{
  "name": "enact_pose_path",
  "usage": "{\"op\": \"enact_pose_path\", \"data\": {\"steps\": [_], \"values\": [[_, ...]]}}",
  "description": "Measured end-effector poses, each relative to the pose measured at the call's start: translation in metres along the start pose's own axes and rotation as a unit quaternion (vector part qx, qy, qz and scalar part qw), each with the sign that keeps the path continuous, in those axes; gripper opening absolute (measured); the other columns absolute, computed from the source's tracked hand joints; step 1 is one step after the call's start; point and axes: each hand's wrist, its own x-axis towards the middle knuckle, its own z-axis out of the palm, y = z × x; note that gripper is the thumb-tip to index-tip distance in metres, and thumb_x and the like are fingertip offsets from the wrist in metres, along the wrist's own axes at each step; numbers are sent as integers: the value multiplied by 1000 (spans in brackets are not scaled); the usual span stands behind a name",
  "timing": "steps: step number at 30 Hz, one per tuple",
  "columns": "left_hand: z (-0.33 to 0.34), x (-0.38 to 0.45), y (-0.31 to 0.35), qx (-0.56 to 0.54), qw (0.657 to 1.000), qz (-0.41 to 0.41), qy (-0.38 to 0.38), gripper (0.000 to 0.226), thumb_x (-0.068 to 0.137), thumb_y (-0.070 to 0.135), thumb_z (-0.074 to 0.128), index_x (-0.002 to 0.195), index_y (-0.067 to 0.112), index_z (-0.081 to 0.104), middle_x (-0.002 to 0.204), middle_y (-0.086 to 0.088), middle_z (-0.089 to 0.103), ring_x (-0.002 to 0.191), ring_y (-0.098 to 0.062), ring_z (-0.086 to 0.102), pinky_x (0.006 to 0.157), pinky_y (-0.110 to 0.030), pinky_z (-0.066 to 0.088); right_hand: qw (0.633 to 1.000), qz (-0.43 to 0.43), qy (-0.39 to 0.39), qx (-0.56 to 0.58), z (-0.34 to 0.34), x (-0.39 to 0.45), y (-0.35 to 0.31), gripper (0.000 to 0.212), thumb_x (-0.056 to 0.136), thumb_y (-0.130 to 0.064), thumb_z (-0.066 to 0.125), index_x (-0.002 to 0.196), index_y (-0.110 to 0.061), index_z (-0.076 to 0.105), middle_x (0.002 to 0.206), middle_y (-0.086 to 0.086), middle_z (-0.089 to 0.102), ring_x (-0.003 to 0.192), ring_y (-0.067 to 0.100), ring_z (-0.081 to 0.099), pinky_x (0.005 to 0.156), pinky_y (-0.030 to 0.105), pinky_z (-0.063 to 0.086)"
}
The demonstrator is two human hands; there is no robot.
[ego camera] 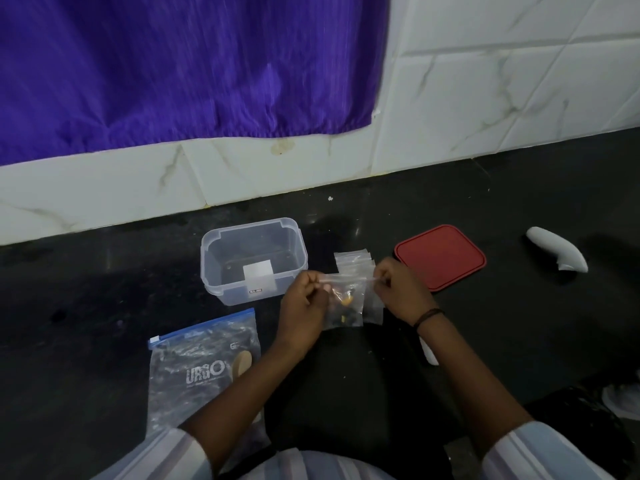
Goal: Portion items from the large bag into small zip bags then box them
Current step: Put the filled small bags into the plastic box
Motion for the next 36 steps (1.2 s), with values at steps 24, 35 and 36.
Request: {"op": "enact_pose_path", "data": {"steps": [24,35,36], "values": [[-142,82,34,281,946,21,157,26,92,-6,52,108,14,55,106,-8,64,87,-19,62,65,-22,44,993,-90,-75,-10,63,96,-160,27,89,5,44,98,-12,63,95,-1,59,86,15,54,71,22,41],[-120,109,24,495,859,-131,7,74,83,4,72,145,-1,32,125,-19,60,114,-30,60,91,-35,52,946,-19,-210,-244,92,111,-188,37,98,-18,49,132,-3,50,133,12,56,122,25,54,101,32,41],[-118,111,23,519,845,-130,4,73,83,5,73,144,-3,33,126,-19,60,114,-29,61,92,-33,51,938,-17,-223,-267,94,110,-188,38,99,-20,47,134,-4,49,136,11,54,125,25,51,103,33,38]]}}
